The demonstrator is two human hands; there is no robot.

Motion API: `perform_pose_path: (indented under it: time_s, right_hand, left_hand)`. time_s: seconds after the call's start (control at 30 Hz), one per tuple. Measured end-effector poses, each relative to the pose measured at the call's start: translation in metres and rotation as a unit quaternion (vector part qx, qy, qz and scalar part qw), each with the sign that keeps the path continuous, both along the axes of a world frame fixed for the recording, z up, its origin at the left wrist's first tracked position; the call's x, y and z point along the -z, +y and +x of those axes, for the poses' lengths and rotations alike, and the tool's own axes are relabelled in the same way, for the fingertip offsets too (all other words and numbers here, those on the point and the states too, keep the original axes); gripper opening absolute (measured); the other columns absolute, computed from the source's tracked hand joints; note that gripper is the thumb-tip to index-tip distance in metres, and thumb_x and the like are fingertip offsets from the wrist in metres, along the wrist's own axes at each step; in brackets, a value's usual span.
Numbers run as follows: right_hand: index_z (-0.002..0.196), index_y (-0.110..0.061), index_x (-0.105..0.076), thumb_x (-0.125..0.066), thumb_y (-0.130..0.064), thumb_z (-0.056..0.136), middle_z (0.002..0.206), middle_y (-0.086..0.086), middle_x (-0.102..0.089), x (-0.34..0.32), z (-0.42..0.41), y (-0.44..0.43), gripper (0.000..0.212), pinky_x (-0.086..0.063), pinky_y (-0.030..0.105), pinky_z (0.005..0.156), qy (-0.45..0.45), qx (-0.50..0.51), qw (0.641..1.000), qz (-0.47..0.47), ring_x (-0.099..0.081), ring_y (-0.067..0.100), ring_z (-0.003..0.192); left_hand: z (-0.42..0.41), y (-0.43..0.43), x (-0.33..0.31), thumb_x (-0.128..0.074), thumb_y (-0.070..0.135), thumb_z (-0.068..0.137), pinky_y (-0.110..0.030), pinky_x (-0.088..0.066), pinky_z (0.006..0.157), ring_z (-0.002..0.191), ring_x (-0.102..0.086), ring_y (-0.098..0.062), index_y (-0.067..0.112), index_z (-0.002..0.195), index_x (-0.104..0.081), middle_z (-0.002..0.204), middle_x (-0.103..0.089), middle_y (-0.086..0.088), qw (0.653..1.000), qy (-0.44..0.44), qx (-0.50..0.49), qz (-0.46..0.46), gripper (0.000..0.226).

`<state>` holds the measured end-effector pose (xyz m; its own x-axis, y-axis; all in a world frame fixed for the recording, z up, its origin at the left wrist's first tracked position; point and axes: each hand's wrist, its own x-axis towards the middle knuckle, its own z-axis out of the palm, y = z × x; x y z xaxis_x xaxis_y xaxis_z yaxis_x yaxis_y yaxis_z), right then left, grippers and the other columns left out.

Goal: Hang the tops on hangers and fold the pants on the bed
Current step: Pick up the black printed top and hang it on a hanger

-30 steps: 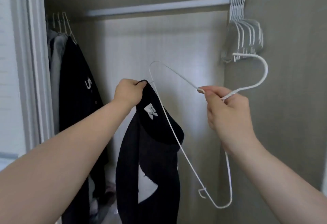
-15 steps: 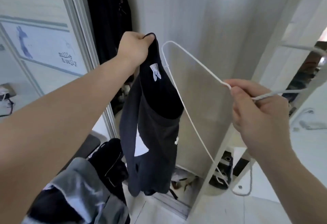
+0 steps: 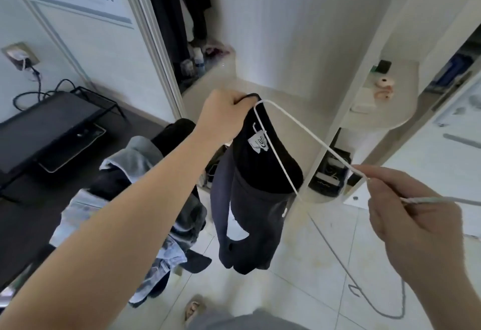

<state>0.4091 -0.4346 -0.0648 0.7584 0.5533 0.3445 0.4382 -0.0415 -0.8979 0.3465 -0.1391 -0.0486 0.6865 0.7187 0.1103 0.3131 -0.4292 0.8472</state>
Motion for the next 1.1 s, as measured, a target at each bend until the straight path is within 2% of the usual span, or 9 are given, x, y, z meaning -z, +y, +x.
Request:
perform_pose_path:
  time_s: [0.2,0.3,0.37,0.5,0.57,0.67,0.8,1.0,1.1]
  right_hand:
    - [0.106,-0.040,-0.073,-0.051,-0.033,0.094,0.054,-0.023,-0.054,0.013,-0.020,-0.019,0.026,-0.033,0.008,0.047,0.002,-0.011,0.999,-0.030,-0.046,0.003,0.046]
    - [0.106,-0.041,-0.072,-0.050,-0.021,0.096,0.060,-0.029,-0.057,0.015,-0.024,-0.026,0.031,-0.033,0.000,0.052,-0.011,-0.010,0.999,-0.039,-0.054,-0.006,0.054]
    - [0.104,-0.040,-0.071,-0.051,-0.018,0.097,0.063,-0.027,-0.060,0.020,-0.024,-0.023,0.031,-0.033,0.001,0.051,-0.027,-0.004,0.998,-0.058,-0.054,-0.006,0.055]
    - [0.103,-0.032,-0.073,-0.053,-0.013,0.101,0.065,-0.005,-0.066,0.035,-0.023,0.000,0.028,-0.041,0.017,0.048,-0.004,0.004,0.995,-0.099,-0.056,0.010,0.053]
    - [0.098,-0.033,-0.074,-0.053,-0.014,0.100,0.068,-0.015,-0.067,0.033,-0.021,0.003,0.028,-0.045,0.012,0.052,0.019,0.032,0.999,-0.034,-0.062,0.004,0.062]
    - [0.094,-0.034,-0.072,-0.052,-0.021,0.096,0.060,-0.025,-0.060,0.028,-0.020,0.003,0.025,-0.038,0.003,0.052,0.037,0.025,0.999,0.029,-0.057,-0.005,0.056]
    - [0.086,-0.032,-0.072,-0.054,-0.023,0.091,0.052,-0.018,-0.052,0.030,-0.017,0.009,0.021,-0.033,0.009,0.048,0.095,-0.017,0.995,0.031,-0.046,0.001,0.045]
    - [0.076,-0.009,-0.065,-0.062,-0.034,0.082,0.044,-0.011,-0.040,0.018,-0.001,-0.003,0.027,-0.027,0.016,0.040,0.150,-0.040,0.985,0.080,-0.032,0.006,0.037]
    - [0.073,-0.006,-0.061,-0.055,-0.033,0.088,0.043,-0.006,-0.035,0.005,0.008,0.001,0.031,-0.024,0.015,0.041,0.136,-0.077,0.985,0.077,-0.027,0.008,0.035]
  left_hand:
    - [-0.016,-0.036,0.008,-0.059,0.028,0.099,-0.032,-0.025,0.055,0.055,-0.037,-0.019,-0.012,0.072,-0.056,0.061,-0.042,-0.015,1.000,0.005,0.014,0.014,0.048]
    - [-0.018,-0.055,-0.002,-0.057,0.028,0.100,-0.041,-0.040,0.061,0.063,-0.055,-0.029,-0.007,0.086,-0.068,0.077,-0.064,-0.025,0.995,0.033,0.074,0.066,0.039]
    - [-0.018,-0.070,-0.011,-0.057,0.030,0.100,-0.041,-0.047,0.069,0.070,-0.062,-0.023,-0.003,0.092,-0.071,0.082,-0.069,-0.019,0.988,0.051,0.113,0.097,0.037]
    - [-0.015,-0.107,-0.022,-0.059,0.031,0.099,-0.029,-0.047,0.061,0.059,-0.058,-0.011,0.006,0.086,-0.074,0.070,-0.069,-0.009,0.975,0.049,0.194,0.097,0.032]
    - [-0.015,-0.116,-0.021,-0.059,0.033,0.099,-0.036,-0.052,0.074,0.073,-0.066,-0.018,0.008,0.089,-0.075,0.076,-0.072,-0.007,0.969,0.070,0.216,0.098,0.031]
    - [-0.021,-0.120,-0.016,-0.057,0.028,0.099,-0.045,-0.051,0.080,0.080,-0.067,-0.025,0.013,0.094,-0.076,0.080,-0.072,-0.009,0.961,0.072,0.247,0.105,0.025]
    - [-0.031,-0.121,-0.009,-0.061,0.030,0.098,-0.037,-0.049,0.086,0.092,-0.058,-0.012,0.029,0.109,-0.077,0.093,-0.064,0.007,0.940,0.075,0.278,0.184,0.019]
    - [-0.045,-0.095,-0.011,-0.053,0.046,0.099,-0.036,-0.022,0.114,0.128,-0.040,-0.013,0.043,0.131,-0.060,0.123,-0.056,0.016,0.896,0.090,0.309,0.305,0.033]
    - [-0.042,-0.091,-0.017,-0.050,0.034,0.103,-0.033,-0.040,0.095,0.100,-0.054,-0.013,0.031,0.127,-0.067,0.098,-0.056,0.017,0.880,0.092,0.318,0.341,0.029]
